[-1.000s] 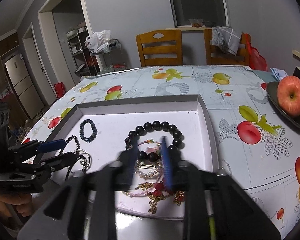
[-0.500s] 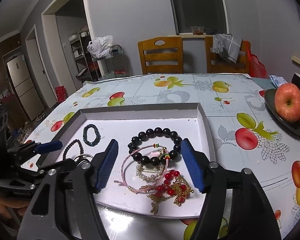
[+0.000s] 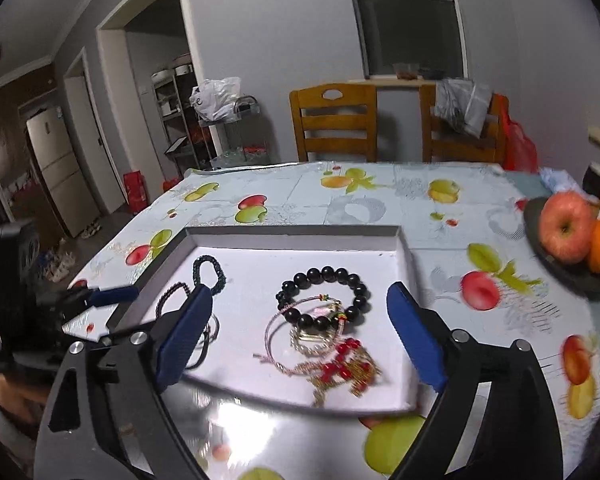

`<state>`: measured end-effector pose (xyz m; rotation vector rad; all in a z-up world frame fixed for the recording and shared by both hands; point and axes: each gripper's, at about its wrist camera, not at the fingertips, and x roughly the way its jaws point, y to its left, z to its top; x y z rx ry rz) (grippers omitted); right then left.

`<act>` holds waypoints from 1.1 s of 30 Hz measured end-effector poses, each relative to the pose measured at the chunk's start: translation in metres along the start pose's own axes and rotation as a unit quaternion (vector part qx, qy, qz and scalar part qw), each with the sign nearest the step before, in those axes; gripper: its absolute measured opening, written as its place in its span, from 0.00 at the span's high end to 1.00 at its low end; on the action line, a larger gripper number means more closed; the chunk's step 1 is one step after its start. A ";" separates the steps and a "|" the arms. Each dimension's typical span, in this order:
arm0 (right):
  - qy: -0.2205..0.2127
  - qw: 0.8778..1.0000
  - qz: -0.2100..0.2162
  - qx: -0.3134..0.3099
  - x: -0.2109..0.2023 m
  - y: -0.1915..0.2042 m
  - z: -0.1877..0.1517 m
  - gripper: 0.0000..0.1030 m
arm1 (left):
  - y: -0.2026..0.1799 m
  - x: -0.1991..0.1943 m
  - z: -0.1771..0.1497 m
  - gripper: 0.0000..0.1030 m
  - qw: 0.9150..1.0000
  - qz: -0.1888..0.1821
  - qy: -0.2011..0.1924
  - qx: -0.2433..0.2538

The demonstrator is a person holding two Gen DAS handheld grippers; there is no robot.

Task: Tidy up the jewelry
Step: 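Grasp the thin wire bangle with the right gripper while the left gripper moves to the pearl hairpin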

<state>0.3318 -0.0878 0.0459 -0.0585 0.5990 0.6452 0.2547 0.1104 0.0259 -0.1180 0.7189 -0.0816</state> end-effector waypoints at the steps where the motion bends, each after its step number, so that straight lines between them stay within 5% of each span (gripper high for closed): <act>1: 0.000 1.000 0.001 -0.003 -0.005 0.000 -0.001 0.12 | -0.003 -0.007 0.000 0.15 1.000 0.000 -0.003 0.007; 14: 0.028 1.000 -0.004 0.002 -0.052 -0.017 -0.045 0.10 | -0.026 -0.065 -0.046 0.13 0.999 -0.033 -0.002 0.036; 33: 0.115 0.993 -0.022 0.004 -0.066 -0.021 -0.118 0.10 | -0.049 -0.038 -0.086 0.16 0.995 -0.018 0.063 0.069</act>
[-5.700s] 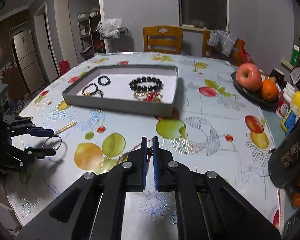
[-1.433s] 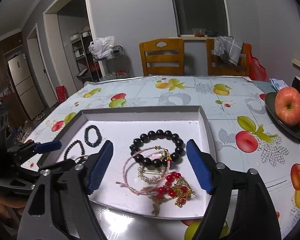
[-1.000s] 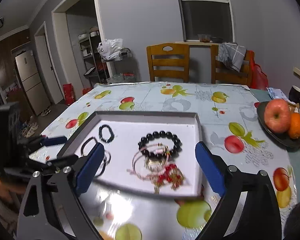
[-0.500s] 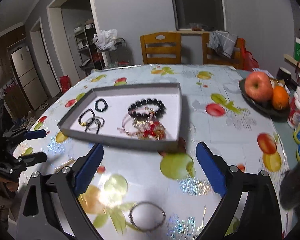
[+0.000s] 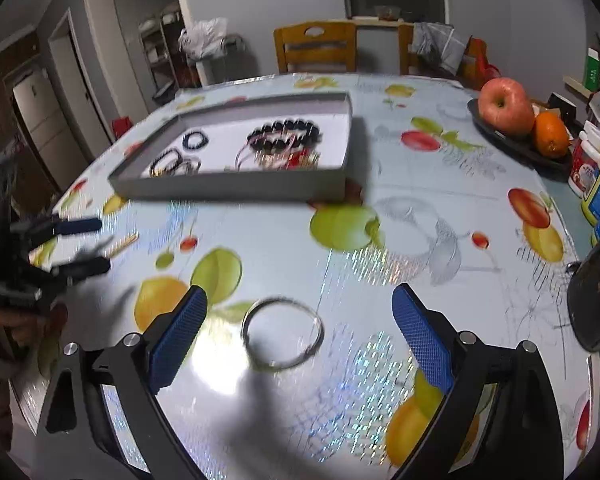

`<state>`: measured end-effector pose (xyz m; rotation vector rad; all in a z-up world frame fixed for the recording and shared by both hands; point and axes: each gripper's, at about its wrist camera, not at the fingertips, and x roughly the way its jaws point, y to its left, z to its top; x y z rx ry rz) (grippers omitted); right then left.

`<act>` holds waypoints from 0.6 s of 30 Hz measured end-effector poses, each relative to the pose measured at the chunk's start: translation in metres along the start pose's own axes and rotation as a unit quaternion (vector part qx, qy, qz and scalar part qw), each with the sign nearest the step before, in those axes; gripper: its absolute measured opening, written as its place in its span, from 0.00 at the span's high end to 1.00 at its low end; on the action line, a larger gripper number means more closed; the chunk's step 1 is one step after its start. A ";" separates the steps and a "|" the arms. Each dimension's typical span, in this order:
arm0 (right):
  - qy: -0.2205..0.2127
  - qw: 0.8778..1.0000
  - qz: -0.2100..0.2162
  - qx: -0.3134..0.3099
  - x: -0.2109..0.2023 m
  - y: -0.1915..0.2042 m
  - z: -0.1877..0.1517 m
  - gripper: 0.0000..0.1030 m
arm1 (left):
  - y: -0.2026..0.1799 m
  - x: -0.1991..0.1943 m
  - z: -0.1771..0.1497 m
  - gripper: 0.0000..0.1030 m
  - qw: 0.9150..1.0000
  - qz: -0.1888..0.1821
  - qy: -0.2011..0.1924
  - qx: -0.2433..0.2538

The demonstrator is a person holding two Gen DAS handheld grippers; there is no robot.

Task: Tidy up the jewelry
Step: 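Grasp the thin wire bangle with the right gripper while the left gripper moves to the pearl hairpin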

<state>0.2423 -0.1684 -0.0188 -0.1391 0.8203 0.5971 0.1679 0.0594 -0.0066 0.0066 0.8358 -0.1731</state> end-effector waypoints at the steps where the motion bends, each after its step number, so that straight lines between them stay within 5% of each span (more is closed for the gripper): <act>1: 0.004 1.000 0.000 -0.005 0.001 0.003 -0.003 0.10 | 0.000 0.002 0.000 0.16 1.000 0.003 0.005 -0.001; 8: 0.030 0.999 -0.010 -0.038 0.007 0.016 -0.011 0.14 | 0.003 0.014 0.001 0.19 0.999 0.012 0.035 -0.006; 18: 0.048 0.997 -0.020 -0.051 0.014 0.020 -0.012 0.52 | 0.001 0.016 0.000 0.20 0.999 0.022 0.039 0.005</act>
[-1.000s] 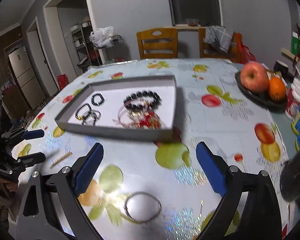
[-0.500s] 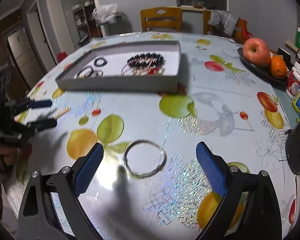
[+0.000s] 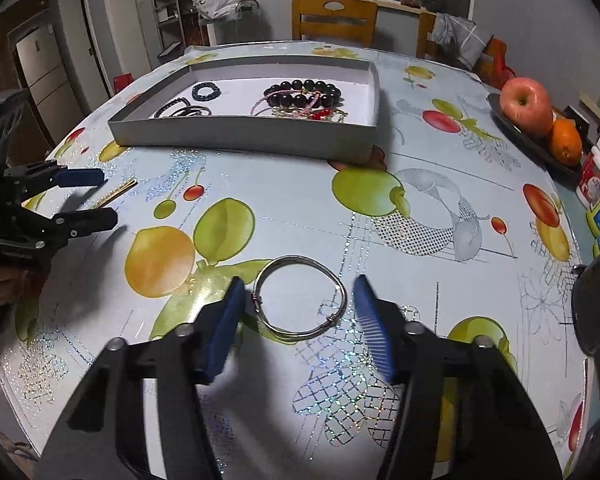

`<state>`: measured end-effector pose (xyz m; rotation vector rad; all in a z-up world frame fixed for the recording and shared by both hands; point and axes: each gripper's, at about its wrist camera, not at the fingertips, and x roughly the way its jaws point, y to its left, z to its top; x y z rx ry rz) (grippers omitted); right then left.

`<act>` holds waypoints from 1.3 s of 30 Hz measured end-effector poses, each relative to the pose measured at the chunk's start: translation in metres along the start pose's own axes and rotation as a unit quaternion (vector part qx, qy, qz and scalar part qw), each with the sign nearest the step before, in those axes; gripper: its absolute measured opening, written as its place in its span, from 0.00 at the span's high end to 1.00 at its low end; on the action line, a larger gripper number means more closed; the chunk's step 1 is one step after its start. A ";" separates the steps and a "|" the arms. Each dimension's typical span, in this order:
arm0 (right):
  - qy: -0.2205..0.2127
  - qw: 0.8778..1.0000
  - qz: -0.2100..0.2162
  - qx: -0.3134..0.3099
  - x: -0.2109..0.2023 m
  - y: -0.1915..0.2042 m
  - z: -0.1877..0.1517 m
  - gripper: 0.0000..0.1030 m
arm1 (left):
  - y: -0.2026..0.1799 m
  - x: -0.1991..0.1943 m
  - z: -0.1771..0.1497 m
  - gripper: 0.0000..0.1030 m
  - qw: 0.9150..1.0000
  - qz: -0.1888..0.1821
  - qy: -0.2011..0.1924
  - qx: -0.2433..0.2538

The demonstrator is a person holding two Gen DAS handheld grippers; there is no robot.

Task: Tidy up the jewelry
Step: 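Grasp the thin wire bangle with the right gripper while the left gripper moves to the pearl hairpin, then grasp the gold pearl hairpin with the left gripper while the right gripper holds the wire bangle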

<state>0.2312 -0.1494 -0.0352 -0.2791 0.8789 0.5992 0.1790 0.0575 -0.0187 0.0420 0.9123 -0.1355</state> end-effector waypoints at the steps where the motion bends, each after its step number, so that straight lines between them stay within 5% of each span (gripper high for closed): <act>1: 0.000 1.000 -0.001 -0.002 0.000 0.001 0.000 0.52 | -0.001 0.000 0.000 0.20 1.000 0.003 0.001 0.003; 10: -0.001 1.000 0.004 -0.011 0.000 0.004 0.000 0.53 | -0.009 -0.001 0.000 0.31 1.000 0.012 0.000 0.021; 30: -0.006 1.000 0.014 0.007 -0.002 -0.002 0.000 0.53 | -0.012 -0.006 0.000 0.92 0.999 0.024 -0.008 0.028; 39: -0.037 0.999 0.016 0.008 -0.014 -0.002 -0.001 0.53 | -0.010 -0.009 -0.002 0.92 1.000 -0.007 -0.009 0.019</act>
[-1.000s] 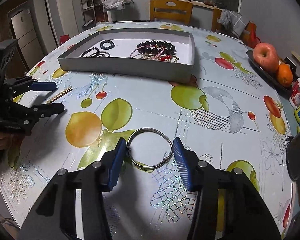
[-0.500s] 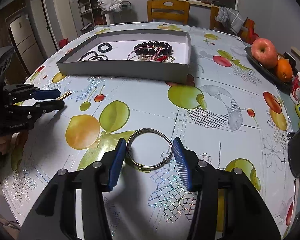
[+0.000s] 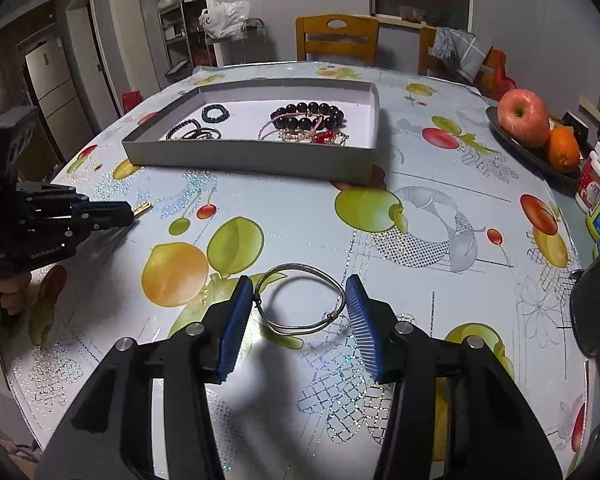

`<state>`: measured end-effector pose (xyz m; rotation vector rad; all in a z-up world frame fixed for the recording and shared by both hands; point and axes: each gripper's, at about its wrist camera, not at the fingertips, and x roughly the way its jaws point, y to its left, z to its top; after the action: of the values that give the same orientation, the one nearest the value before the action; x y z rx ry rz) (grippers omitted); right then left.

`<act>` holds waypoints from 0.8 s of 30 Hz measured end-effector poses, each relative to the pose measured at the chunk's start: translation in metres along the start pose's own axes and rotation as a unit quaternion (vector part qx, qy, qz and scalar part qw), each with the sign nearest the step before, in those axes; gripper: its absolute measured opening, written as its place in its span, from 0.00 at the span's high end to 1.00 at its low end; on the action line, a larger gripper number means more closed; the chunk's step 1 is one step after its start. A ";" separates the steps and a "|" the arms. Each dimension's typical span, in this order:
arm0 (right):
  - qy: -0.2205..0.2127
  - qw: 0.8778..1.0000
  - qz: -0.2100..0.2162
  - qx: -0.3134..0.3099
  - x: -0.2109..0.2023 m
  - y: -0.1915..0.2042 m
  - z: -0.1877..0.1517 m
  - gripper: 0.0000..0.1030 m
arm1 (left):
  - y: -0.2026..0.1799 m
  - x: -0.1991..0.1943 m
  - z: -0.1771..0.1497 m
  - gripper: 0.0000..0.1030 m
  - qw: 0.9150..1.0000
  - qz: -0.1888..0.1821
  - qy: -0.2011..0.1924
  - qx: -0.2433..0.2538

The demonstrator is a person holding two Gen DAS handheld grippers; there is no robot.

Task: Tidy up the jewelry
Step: 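Grasp the gold pearl hairpin with the left gripper while the right gripper holds the wire bangle, then lower the pearl hairpin into the tray with the left gripper while the right gripper releases the wire bangle there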

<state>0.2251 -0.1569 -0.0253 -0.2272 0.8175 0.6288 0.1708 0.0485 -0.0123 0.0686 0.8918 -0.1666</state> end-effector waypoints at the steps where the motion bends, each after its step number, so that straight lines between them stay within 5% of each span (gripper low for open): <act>1: -0.001 1.000 0.002 -0.001 0.000 0.001 0.000 0.53 | 0.000 -0.002 0.000 0.92 1.000 -0.005 -0.002 -0.002; 24: -0.043 0.999 0.007 -0.017 -0.027 0.010 0.032 0.54 | -0.008 -0.044 0.049 0.92 0.998 -0.008 -0.063 0.021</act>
<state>0.2248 -0.1473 0.0163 -0.2248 0.7265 0.6620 0.1800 0.0394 0.0532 0.0897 0.7638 -0.2018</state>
